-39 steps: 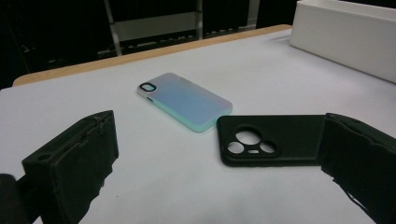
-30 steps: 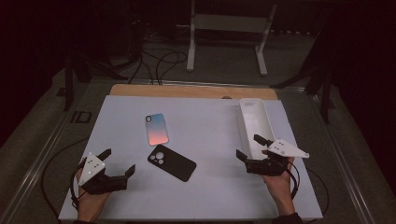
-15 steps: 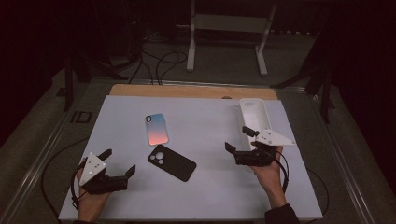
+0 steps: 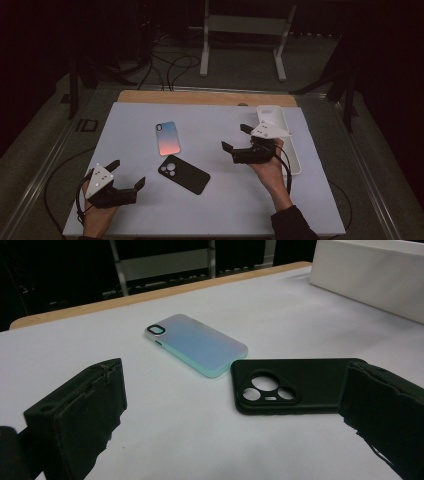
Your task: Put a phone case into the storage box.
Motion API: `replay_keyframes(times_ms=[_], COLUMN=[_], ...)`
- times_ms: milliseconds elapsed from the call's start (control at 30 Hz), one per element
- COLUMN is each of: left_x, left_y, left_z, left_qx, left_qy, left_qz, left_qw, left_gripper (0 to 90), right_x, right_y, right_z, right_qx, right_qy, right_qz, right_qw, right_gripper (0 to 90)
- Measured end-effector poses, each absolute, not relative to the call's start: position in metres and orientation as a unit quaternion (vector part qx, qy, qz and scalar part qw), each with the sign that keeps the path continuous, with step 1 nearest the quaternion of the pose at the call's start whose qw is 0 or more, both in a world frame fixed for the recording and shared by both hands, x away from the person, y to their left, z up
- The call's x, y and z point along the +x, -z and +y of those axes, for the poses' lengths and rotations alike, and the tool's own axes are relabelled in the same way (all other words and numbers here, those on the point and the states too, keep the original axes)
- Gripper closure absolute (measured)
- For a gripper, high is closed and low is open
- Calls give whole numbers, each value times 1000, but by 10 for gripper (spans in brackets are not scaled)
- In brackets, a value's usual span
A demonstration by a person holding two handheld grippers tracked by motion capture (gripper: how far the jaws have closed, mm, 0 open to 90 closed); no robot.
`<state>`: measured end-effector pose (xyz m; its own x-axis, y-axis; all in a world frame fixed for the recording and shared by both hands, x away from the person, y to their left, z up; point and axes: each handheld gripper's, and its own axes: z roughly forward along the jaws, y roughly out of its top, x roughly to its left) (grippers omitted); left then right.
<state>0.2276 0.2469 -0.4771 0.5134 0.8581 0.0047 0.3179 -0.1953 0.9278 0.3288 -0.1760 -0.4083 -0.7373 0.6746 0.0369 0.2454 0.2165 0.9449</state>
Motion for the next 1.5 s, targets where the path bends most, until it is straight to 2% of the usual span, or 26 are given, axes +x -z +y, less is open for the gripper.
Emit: replay_keyframes(times_ms=[733, 1267, 1500], left_x=[228, 228, 228], left_y=[477, 478, 478], left_z=[248, 248, 248], left_qx=[723, 724, 724], left_qy=[-276, -276, -275], left_qz=[406, 406, 406], left_qw=[485, 484, 485], left_gripper=[0, 0, 0], right_x=[373, 407, 417], right_y=[397, 404, 414], right_z=[-117, -85, -67], right_qx=[285, 315, 312], right_qy=[-525, -506, -487], right_qz=[784, 791, 805], right_qw=[170, 137, 136], right_gripper=[163, 512, 784])
